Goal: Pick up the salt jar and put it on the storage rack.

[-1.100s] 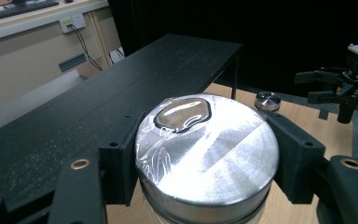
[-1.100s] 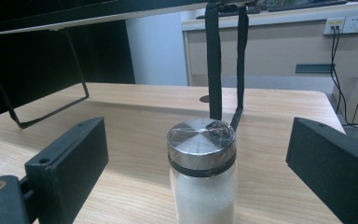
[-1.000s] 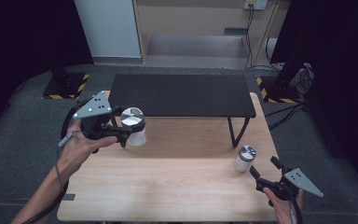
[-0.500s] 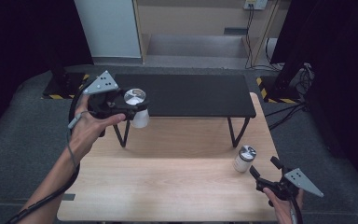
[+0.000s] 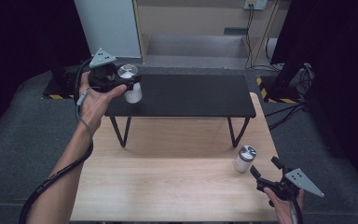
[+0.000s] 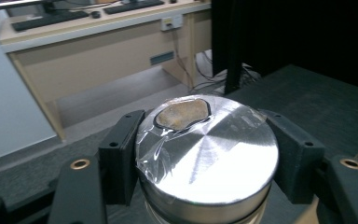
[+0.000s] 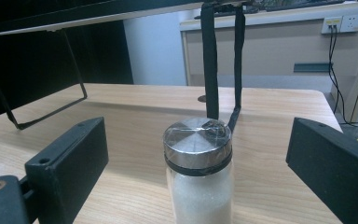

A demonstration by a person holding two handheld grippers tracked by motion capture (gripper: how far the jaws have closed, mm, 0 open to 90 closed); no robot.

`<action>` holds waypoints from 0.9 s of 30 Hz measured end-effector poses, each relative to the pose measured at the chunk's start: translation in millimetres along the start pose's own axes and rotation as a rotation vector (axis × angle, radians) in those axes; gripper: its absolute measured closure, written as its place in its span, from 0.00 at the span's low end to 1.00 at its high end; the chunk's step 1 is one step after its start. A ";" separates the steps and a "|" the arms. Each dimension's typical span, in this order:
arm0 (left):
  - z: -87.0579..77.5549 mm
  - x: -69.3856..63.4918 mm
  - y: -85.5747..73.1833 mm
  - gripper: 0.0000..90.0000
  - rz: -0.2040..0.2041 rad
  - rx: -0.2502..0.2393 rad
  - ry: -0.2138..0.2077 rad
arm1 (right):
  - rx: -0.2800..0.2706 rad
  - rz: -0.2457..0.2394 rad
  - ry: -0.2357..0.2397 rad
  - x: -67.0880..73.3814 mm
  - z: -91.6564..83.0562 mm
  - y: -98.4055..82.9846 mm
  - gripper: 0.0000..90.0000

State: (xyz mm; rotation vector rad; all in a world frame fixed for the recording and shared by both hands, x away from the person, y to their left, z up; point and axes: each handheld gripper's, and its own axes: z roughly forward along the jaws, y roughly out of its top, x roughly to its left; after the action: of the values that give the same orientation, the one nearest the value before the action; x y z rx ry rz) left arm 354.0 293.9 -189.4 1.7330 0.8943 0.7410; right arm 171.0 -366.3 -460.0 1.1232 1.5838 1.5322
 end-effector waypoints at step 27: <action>29.7 10.6 -27.9 0.38 -0.079 0.044 0.069 | 0.004 0.003 -0.003 -1.1 0.1 -0.3 0.06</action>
State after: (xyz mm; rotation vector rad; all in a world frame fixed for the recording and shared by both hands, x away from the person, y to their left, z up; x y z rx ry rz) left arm 377.6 294.2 -224.2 1.7088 1.0270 0.7381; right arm 171.6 -367.3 -460.4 1.1296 1.5842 1.5297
